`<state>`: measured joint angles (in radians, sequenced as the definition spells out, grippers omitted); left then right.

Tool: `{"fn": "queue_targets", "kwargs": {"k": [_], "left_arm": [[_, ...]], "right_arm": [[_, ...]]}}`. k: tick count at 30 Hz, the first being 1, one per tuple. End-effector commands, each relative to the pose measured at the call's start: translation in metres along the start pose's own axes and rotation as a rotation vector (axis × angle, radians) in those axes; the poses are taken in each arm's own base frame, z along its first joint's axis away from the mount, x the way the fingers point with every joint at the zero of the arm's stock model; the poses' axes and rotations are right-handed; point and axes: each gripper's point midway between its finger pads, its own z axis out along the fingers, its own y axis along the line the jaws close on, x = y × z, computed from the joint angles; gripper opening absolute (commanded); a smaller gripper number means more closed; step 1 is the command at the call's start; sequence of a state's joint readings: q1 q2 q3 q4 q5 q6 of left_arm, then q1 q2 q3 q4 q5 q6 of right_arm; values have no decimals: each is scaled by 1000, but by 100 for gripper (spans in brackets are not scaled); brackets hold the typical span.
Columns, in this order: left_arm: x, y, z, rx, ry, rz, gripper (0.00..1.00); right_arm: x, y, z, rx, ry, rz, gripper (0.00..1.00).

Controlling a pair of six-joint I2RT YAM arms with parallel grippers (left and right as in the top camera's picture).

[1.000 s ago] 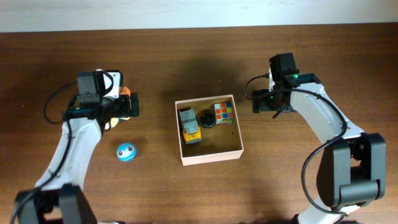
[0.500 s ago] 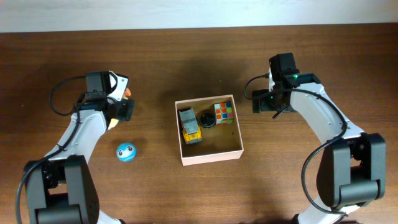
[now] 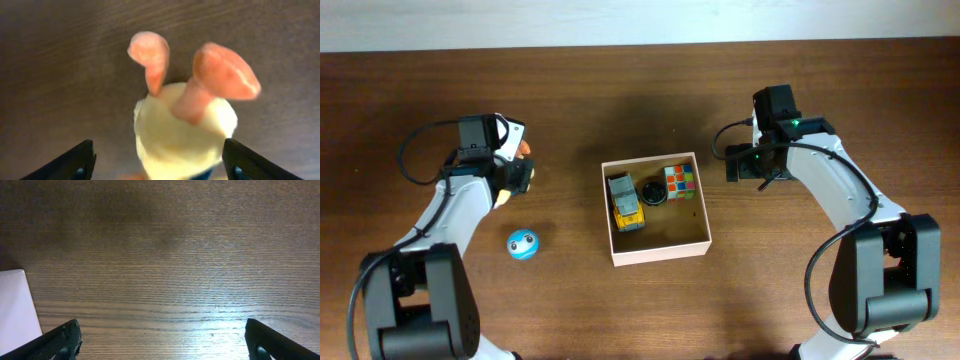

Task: Pack container
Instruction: 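Close the left gripper on the duck and lift it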

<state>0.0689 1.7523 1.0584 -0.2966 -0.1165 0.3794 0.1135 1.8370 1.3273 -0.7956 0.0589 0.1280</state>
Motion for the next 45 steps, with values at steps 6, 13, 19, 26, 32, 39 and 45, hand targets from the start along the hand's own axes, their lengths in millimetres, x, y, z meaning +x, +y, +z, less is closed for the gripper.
{"fn": "queue_targets", "kwargs": {"k": [6,13,19,26,32,39,45], "left_arm": [[5,-6,24,26,20,17,84],[8,-8,27,32,28,18,58],[8,-8,27,32,28,17,39],[3,-10,25,33,19,-30,38],[-22,-18,5,34,-48,-38,36],[-60,-28,-46,30,-179,0,35],[-76,-37,-105,40,-274,30,29]], "right_arm": [[1,-1,1,-1,3,8,99],[1,-1,1,-1,3,8,99],[1,-1,1,-1,3,8,99],[1,-1,1,-1,3,8,99],[1,-1,1,-1,3,8,99],[1,-1,1,-1,3,8,99],[1,-1,1,-1,3,8,99]]}}
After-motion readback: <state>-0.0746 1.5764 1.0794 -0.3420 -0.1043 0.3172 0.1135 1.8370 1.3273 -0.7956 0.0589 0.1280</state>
